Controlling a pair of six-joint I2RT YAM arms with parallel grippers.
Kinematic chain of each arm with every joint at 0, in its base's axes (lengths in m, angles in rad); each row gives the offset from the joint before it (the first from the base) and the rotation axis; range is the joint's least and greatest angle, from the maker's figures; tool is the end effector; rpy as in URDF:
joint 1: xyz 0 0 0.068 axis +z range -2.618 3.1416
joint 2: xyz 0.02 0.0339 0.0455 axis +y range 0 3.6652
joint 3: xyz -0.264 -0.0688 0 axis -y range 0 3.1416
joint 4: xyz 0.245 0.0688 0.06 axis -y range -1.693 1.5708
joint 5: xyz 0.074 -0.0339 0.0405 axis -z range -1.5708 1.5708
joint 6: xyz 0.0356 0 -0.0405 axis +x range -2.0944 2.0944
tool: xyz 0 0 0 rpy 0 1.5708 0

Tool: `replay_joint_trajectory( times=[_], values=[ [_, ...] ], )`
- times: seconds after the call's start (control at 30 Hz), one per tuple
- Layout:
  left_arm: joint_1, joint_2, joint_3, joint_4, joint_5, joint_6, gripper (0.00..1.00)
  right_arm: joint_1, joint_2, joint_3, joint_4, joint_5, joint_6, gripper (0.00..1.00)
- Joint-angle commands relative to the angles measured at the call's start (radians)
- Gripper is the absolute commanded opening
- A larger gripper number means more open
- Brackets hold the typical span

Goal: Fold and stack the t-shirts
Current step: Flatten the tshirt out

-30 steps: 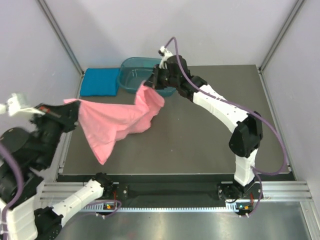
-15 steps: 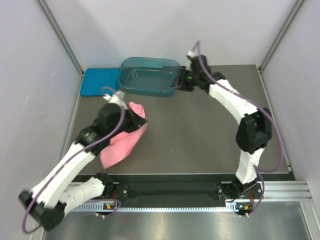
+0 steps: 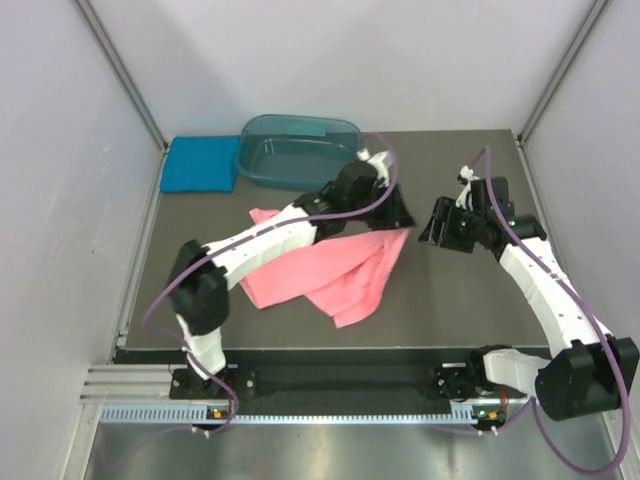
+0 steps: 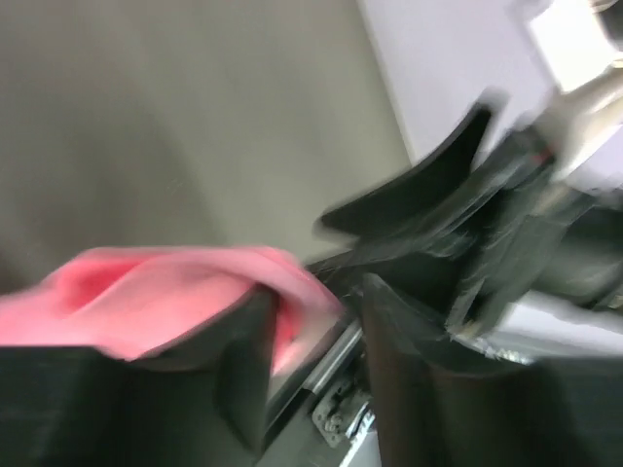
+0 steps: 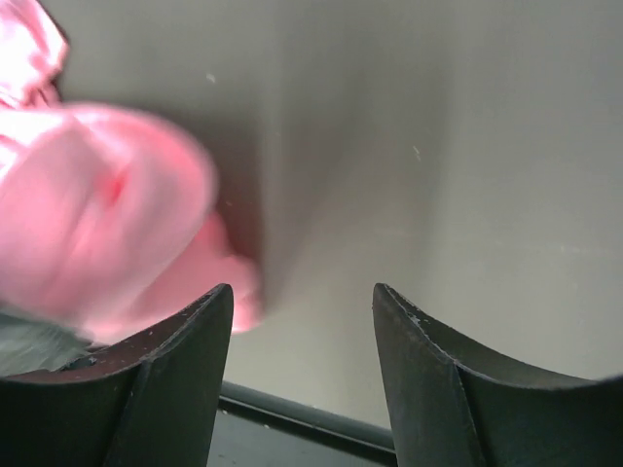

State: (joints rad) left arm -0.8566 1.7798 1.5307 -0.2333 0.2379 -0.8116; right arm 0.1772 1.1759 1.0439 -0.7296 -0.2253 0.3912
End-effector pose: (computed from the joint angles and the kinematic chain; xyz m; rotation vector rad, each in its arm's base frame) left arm 0.2709 -0.3253 0.3191 0.2170 2.2848 -1.2098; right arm 0.2348 0.0501 0.3019 0.1610 2.4685 0.5250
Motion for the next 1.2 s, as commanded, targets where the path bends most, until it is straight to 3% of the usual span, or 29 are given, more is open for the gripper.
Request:
replay_joint_trajectory(
  times=[0.0,0.1,0.17,0.33,0.43,0.57,0.67,0.83,1.17],
  values=[
    [-0.021,0.069,0.248,-0.052,0.031,0.078,0.49,-0.051,-0.024,-0.061,-0.004,-0.005,-0.023,0.60],
    [-0.004,0.005,0.168,-0.083,-0.029,0.117,0.74,-0.070,-0.021,-0.058,-0.034,0.047,-0.017,0.60],
    [0.019,-0.084,0.050,-0.096,-0.038,0.129,0.78,-0.070,-0.016,-0.047,-0.042,0.081,-0.020,0.60],
    [0.063,-0.308,-0.222,-0.190,-0.161,0.118,0.73,-0.053,0.028,-0.041,-0.016,0.057,-0.057,0.64],
    [0.129,-0.468,-0.410,-0.270,-0.218,0.054,0.75,0.005,0.099,-0.047,0.021,-0.017,-0.066,0.67],
    [0.370,-0.633,-0.608,-0.363,-0.149,-0.004,0.80,0.090,0.209,-0.059,0.067,-0.034,-0.025,0.68],
    [0.456,-0.697,-0.704,-0.362,-0.117,0.008,0.79,0.133,0.247,-0.081,0.110,-0.057,0.015,0.65],
    [0.487,-0.724,-0.739,-0.419,-0.155,0.005,0.83,0.243,0.271,-0.100,0.142,-0.068,0.044,0.64],
    [0.577,-0.628,-0.848,-0.357,-0.106,0.055,0.80,0.432,0.291,-0.240,0.246,-0.121,0.136,0.66]
  ],
)
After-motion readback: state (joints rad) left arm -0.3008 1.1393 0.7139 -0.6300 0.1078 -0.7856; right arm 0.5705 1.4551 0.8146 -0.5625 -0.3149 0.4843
